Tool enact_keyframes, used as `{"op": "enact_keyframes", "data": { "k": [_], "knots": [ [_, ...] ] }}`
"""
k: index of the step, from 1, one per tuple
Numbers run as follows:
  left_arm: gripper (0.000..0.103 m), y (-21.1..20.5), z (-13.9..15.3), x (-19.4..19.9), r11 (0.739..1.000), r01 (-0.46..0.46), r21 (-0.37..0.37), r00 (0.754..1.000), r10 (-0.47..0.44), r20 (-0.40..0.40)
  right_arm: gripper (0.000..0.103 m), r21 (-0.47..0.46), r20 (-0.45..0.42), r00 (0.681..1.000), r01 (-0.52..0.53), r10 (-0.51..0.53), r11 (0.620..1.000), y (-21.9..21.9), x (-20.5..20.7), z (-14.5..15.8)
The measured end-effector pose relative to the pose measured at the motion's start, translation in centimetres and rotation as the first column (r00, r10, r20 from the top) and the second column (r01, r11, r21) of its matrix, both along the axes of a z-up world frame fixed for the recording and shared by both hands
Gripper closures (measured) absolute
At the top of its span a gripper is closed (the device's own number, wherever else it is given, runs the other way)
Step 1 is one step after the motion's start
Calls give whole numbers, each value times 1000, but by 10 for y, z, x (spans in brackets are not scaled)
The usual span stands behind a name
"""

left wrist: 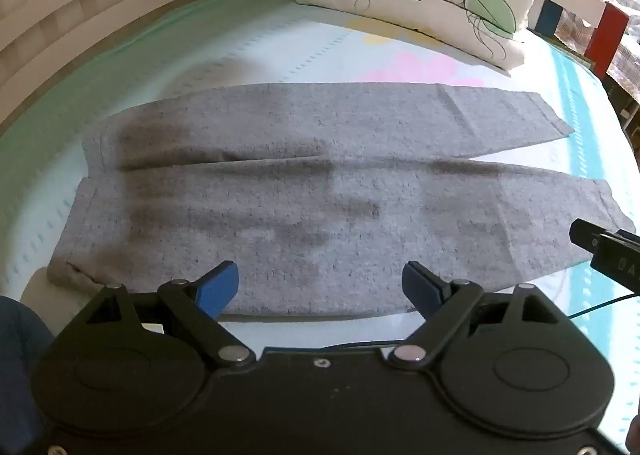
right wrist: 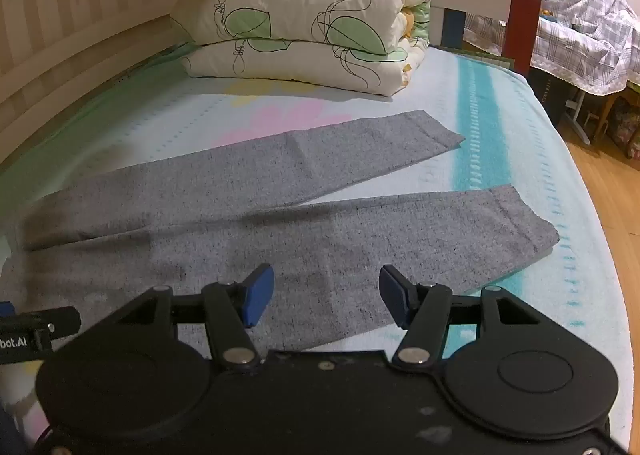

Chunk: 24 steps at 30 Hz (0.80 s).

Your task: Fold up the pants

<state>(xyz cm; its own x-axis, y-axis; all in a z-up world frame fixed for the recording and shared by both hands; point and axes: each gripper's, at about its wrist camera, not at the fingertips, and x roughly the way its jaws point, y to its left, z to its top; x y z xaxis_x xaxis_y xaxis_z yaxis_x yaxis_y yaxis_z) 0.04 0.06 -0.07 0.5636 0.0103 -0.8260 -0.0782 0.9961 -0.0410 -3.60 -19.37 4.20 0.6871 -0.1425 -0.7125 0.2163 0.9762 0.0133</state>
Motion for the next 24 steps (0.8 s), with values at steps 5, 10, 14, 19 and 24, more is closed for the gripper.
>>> {"op": "enact_keyframes", "data": {
  "k": [5,10,14,19,24],
  "knots": [
    [15,-2,-3,-4,1000,7,9,1000,-7,14,41,9,-2,1000,3,-3,1000,1,0,0],
    [15,-4,-9,-5,1000,5,1,1000,-5,13,41,11,-4,1000,2,-2,1000,-1,0,-3],
    [15,-4,-6,-4,1000,0,-2,1000,0,4,41,11,-3,1000,0,0,1000,-1,-3,-3],
    [15,-3,-6,-5,1000,-2,-6,1000,2,1,41,10,-11,1000,-2,2,1000,0,0,-1],
    [15,-3,-7,-4,1000,1,-6,1000,-1,-2,41,12,-11,1000,-3,3,1000,0,0,-2]
  ]
}}
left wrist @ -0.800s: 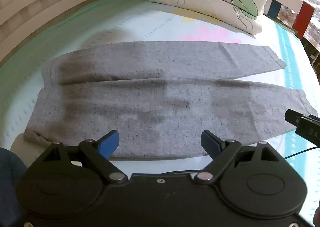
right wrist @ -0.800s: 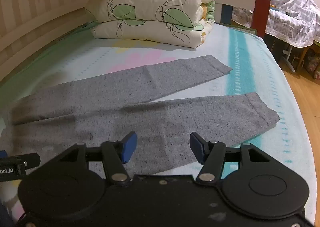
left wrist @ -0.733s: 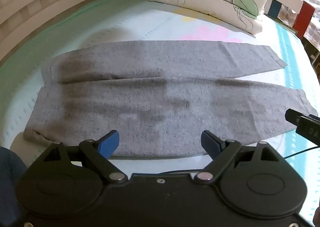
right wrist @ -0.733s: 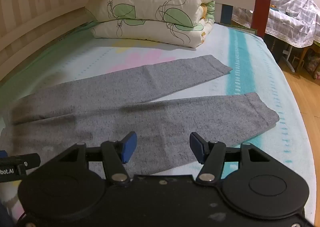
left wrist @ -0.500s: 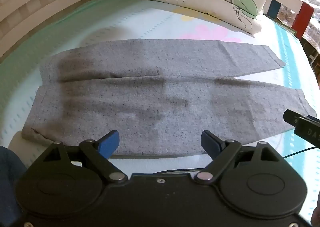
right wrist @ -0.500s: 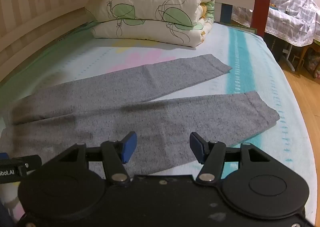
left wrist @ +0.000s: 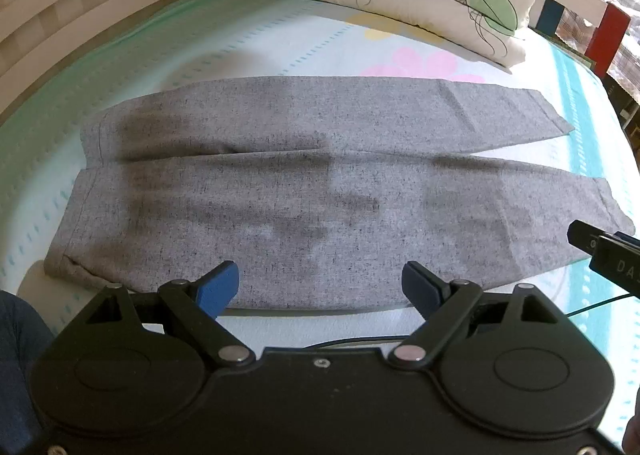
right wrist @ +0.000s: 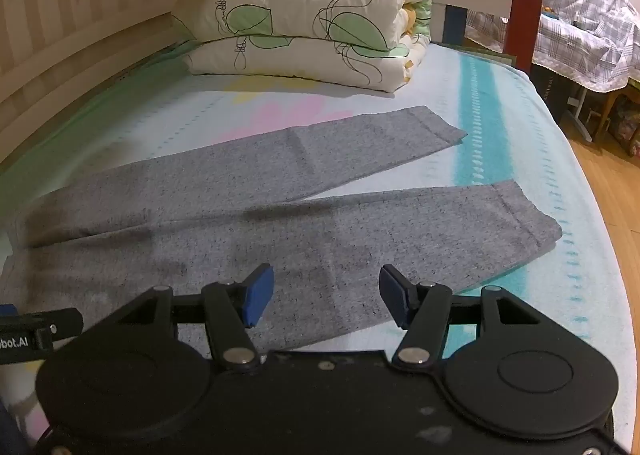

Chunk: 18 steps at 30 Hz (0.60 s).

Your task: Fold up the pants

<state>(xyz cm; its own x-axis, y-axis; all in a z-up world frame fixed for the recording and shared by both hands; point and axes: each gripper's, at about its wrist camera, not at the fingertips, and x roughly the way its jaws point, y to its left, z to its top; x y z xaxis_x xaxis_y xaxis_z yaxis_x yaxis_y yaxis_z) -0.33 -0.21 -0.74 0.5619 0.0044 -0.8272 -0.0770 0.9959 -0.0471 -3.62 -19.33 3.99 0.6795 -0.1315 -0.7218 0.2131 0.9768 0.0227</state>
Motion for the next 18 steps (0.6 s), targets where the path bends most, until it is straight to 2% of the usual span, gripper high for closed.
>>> {"op": "enact_keyframes", "data": {
  "k": [18],
  "knots": [
    [15,1,-1,0,1000,-4,-1,1000,4,-7,41,11,1,1000,-3,3,1000,1,-1,-5]
  ]
}}
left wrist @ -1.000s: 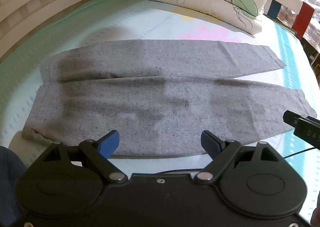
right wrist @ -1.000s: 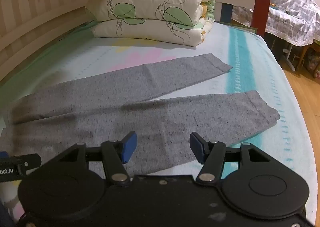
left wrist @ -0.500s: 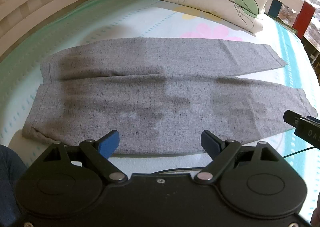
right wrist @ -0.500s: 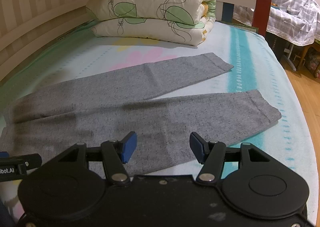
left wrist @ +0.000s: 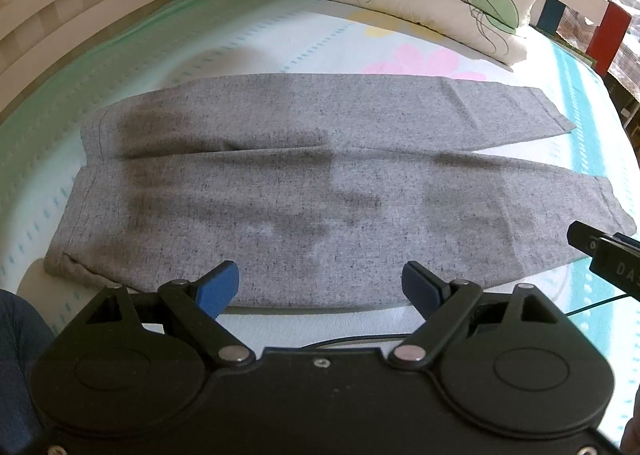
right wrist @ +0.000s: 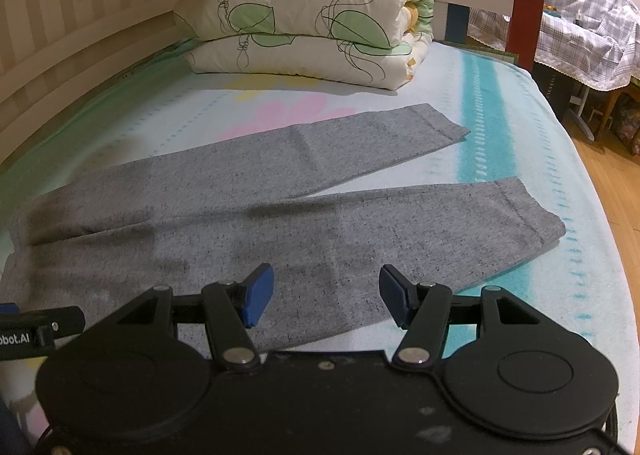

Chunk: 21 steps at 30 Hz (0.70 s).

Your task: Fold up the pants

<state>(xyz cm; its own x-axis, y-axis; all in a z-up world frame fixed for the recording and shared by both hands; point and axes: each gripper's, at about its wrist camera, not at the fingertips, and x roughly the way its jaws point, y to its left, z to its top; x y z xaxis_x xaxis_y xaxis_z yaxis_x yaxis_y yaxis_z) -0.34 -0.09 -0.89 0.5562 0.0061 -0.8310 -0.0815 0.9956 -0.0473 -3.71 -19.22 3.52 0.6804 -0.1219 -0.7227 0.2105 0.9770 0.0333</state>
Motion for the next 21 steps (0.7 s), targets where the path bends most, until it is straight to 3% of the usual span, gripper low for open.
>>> {"op": "enact_keyframes", "data": {
  "k": [21],
  "knots": [
    [15,0,-1,2,1000,0,7,1000,0,-11,41,13,-7,1000,-2,2,1000,-2,0,1]
  ]
}}
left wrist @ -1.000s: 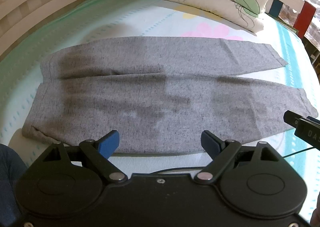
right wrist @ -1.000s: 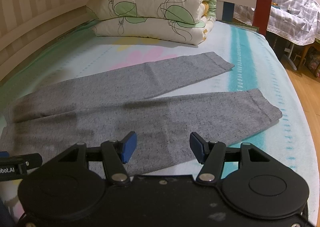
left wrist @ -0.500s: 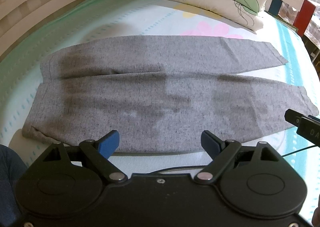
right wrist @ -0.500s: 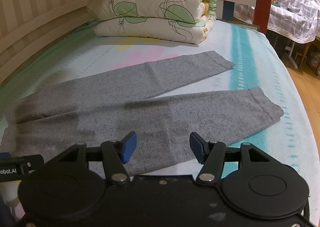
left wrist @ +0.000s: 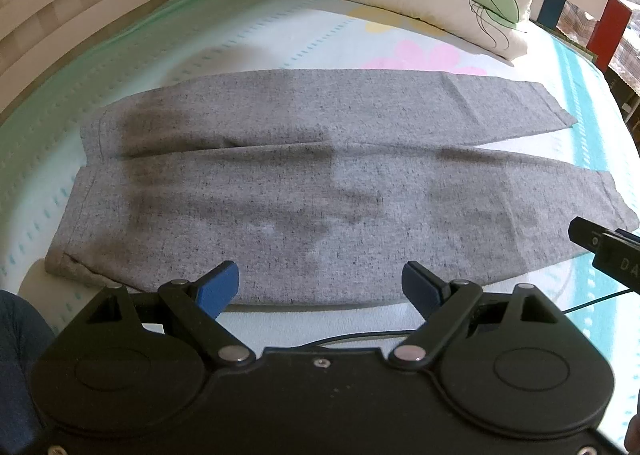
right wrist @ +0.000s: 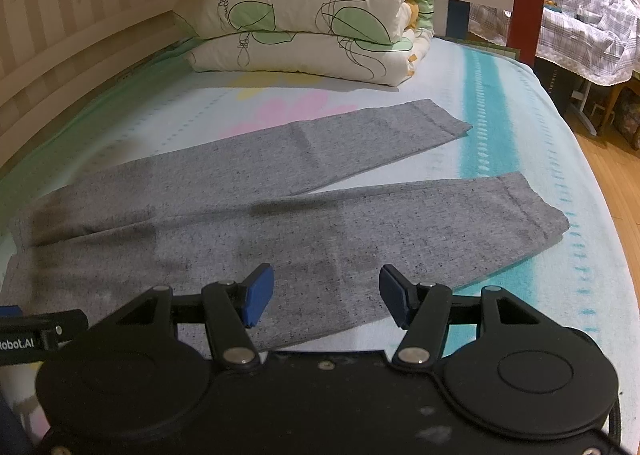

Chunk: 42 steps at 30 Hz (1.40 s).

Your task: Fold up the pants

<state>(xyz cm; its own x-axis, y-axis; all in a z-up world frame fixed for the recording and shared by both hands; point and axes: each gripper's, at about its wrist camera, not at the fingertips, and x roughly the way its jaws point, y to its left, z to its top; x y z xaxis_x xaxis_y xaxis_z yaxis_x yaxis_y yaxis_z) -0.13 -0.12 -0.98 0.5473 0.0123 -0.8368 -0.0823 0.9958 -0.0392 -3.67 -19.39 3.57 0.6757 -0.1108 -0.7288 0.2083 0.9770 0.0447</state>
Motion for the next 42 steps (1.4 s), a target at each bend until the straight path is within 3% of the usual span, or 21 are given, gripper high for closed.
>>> {"op": "enact_keyframes", "data": {
  "k": [42],
  "knots": [
    [15,-1,-6,-1,1000,8,15,1000,-8,-7,41,17,-8,1000,-4,4,1000,5,2,-6]
  ]
}}
